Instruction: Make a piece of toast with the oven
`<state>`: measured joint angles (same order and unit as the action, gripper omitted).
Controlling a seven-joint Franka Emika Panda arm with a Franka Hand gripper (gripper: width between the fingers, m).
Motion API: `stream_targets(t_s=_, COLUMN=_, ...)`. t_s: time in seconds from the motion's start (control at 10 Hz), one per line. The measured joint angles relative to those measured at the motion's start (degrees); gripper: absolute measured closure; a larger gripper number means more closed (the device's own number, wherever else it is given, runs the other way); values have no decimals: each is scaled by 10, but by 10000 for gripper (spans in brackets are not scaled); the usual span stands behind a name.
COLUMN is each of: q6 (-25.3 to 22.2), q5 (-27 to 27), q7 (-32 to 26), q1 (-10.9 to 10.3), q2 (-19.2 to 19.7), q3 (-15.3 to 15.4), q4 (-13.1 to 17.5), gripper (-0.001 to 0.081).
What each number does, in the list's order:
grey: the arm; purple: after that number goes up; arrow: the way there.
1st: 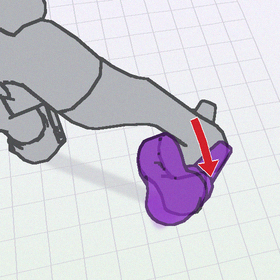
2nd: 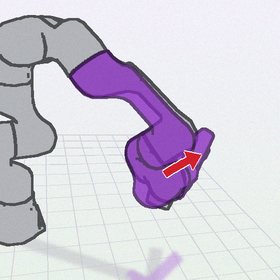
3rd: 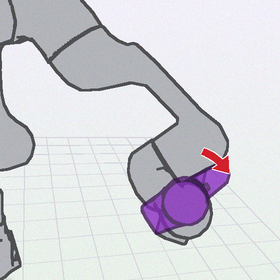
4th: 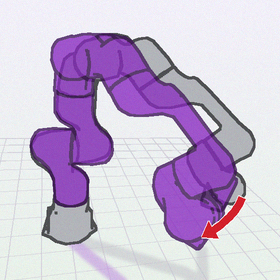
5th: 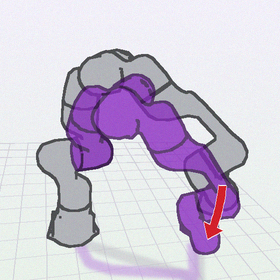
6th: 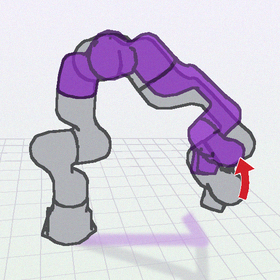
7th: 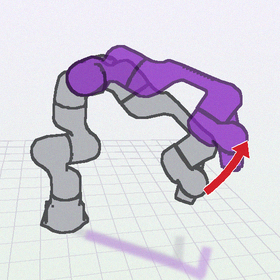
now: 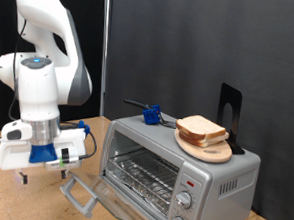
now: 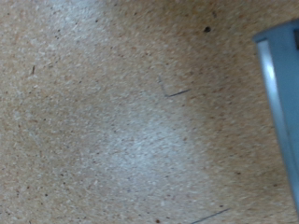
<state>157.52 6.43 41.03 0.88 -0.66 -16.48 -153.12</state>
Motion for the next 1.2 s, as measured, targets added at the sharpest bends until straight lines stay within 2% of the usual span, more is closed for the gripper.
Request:
stream_targets(t_s=0.3, q6=45, q5=9, q7=-11, q1=4, q2=54, q3=-1, q4=8, gripper=6)
stream_targets(t_s=0.7, q6=81, q5=5, q7=-12, q1=4, q2=110, q3=0, q4=16, gripper=6)
stream_targets(t_s=1.0, q6=82, q5=18, q7=-35, q1=9, q2=117, q3=2, q4=12, gripper=6)
stream_targets(t_s=1.2, q6=83, q5=46, q7=-66, q1=20, q2=104, q3=4, q4=2, gripper=6)
